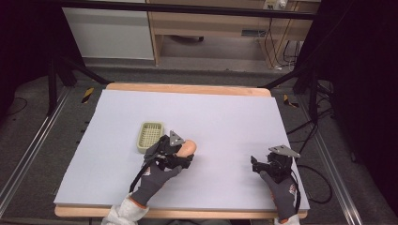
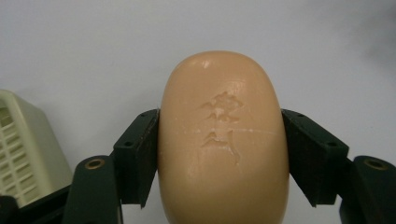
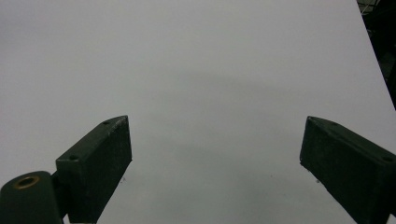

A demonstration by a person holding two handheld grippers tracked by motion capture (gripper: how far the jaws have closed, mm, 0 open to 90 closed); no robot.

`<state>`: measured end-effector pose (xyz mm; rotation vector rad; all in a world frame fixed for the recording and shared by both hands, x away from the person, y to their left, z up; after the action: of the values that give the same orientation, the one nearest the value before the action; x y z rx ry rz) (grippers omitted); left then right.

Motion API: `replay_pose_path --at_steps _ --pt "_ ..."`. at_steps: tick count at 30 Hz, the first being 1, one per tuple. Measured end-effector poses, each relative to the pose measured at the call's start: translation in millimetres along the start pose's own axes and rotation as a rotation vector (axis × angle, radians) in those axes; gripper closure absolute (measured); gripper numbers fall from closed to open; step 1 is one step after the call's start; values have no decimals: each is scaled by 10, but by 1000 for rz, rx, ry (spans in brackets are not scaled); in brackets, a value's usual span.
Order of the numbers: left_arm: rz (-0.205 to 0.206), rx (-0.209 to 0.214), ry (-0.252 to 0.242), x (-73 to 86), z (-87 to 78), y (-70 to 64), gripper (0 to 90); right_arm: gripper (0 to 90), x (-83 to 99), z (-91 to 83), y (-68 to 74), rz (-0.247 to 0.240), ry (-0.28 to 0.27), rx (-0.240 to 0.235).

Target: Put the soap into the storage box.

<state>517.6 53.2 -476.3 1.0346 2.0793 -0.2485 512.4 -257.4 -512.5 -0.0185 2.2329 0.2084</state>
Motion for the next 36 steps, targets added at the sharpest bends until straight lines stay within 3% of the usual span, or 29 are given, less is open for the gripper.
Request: replay_pose_path --at_steps 21,36 --pt "-84 -52 -34 166 -286 391 319 94 37 6 15 -10 8 -3" --pt "-125 -93 -31 237 -341 623 320 94 40 11 28 -14 8 -5"
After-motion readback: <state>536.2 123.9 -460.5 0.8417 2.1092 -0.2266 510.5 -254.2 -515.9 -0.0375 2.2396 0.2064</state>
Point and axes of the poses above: each handheld gripper's, and its own axes: z roughly forward along the jaws, x roughly out of its underside, y roughly to its left, the point moved 8 cm from there along z, roughly forward along the jaws, and after that the axes turned 12 degrees about z, right-handed, at the moved point
